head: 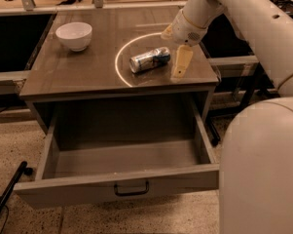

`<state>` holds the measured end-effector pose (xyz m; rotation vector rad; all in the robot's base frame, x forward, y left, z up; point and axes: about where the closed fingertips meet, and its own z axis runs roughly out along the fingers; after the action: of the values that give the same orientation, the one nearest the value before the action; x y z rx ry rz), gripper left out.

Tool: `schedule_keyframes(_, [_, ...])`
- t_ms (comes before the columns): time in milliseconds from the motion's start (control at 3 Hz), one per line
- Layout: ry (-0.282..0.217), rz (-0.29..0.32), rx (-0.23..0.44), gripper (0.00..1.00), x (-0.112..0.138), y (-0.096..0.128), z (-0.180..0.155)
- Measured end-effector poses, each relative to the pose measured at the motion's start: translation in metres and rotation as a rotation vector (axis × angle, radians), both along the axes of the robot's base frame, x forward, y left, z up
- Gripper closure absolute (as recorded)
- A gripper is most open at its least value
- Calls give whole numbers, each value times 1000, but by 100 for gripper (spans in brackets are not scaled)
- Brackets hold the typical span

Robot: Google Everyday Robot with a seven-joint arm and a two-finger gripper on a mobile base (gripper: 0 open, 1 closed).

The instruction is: Place redbull can into top drawer

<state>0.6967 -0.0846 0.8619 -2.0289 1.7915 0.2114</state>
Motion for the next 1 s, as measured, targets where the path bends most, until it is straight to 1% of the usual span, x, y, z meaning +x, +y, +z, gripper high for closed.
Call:
schedule_keyframes(333, [28, 43, -6, 0, 3, 16, -12])
schedule_keyframes(667, [53, 68, -12, 0, 4, 26, -21])
schedule_keyframes(1000, [71, 81, -13, 18, 5, 33, -28])
